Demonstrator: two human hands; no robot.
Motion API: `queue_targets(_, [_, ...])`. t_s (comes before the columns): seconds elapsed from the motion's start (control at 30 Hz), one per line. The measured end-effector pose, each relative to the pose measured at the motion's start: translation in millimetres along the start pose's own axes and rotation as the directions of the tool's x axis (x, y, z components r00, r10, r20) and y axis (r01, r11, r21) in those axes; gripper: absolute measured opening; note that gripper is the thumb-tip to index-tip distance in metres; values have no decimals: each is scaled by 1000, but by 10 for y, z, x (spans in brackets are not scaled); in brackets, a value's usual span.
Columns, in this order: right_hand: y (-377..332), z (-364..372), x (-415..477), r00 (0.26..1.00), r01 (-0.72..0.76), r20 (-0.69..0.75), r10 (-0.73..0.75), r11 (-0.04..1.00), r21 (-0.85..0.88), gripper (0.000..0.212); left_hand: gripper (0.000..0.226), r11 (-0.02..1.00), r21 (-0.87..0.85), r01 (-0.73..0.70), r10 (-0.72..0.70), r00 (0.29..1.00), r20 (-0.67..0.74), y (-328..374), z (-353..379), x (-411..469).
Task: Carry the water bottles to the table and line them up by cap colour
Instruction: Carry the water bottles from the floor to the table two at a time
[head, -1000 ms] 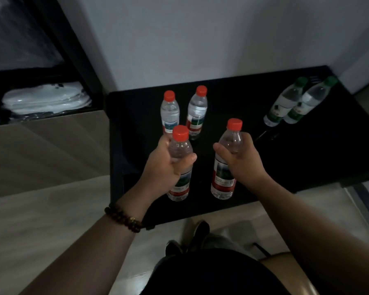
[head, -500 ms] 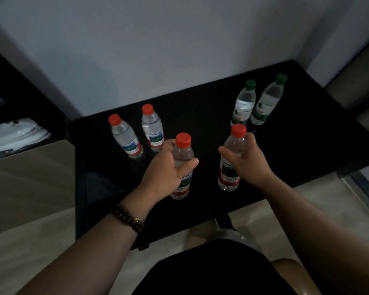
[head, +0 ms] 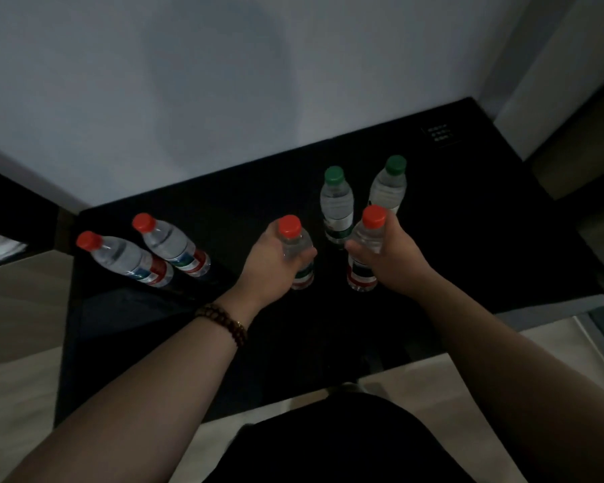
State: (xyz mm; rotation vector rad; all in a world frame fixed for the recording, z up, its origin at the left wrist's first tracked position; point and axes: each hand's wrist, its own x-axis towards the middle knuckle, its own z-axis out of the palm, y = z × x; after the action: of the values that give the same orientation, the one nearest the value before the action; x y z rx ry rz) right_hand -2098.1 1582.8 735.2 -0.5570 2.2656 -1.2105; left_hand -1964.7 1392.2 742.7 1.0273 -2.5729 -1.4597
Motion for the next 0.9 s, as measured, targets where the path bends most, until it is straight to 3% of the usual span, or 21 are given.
queue_targets(0.17, [144,-135,110,998,21,63,-22,1000,8,49,38,996,90,-19,21,1000,-23,119,130,208])
queue_targets(0.33, [282,-197,177,993,23,118,-27,999,35,48,31,997,68,45,-41,998,-49,144,201,279])
queue_targets(0.53, [331,-260,177,986,62,152,-65,998,25,55,41,994,28,110,-106,986,-126,180,270,300])
queue_targets(0.9, [249,-343,159,984,74,164,-72,997,-9,64,58,979,-38,202,-204,975,-85,208,252,311])
